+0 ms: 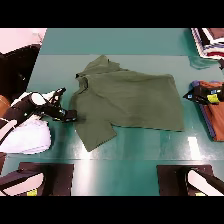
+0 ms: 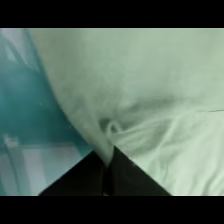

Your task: Fold the shirts.

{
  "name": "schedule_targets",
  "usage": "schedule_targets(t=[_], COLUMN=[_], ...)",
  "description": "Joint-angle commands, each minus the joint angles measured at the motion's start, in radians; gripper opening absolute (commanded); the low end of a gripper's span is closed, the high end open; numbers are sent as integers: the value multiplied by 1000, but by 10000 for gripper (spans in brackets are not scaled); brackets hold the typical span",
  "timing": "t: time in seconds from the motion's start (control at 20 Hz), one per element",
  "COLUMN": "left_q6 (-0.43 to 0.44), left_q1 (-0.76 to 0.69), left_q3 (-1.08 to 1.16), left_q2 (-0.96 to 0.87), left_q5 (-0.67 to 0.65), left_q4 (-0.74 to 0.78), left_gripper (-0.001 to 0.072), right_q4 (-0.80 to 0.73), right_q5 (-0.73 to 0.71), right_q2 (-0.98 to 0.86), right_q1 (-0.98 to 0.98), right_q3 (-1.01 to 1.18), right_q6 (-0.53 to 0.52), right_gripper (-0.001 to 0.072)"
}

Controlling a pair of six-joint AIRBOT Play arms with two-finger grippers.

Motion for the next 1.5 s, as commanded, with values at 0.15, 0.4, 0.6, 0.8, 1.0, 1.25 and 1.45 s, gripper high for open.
schedule_targets(t=[0.15, 0.4, 0.6, 0.8, 1.0, 1.25, 1.45], left_q6=[-9, -10, -10, -10, -53, -111, -137], left_q1=[-12, -12, -12, -12, -12, -12, -12], left_q3=[103, 120, 120, 120, 145, 449, 883], left_q2=[62, 74, 74, 76, 188, 423, 469], left_q5=[-54, -36, -22, -33, -41, -131, -129], left_q4=[-2, -4, -4, -2, 43, 131, 139], left_gripper=[29, 29, 29, 29, 28, 28, 28], right_q4=[-121, -8, 121, 123, 117, 119, 116], right_q5=[51, 23, -29, -32, -23, 4, -67], right_q2=[2, -100, -189, -235, -166, 78, 230], right_q1=[-233, -435, -378, -230, -124, -99, -99], right_q3=[-203, -405, -434, -371, -275, 45, 398], right_q6=[-5, -91, -137, -137, -139, -138, -138], right_gripper=[388, 388, 386, 178, 16, 15, 15])
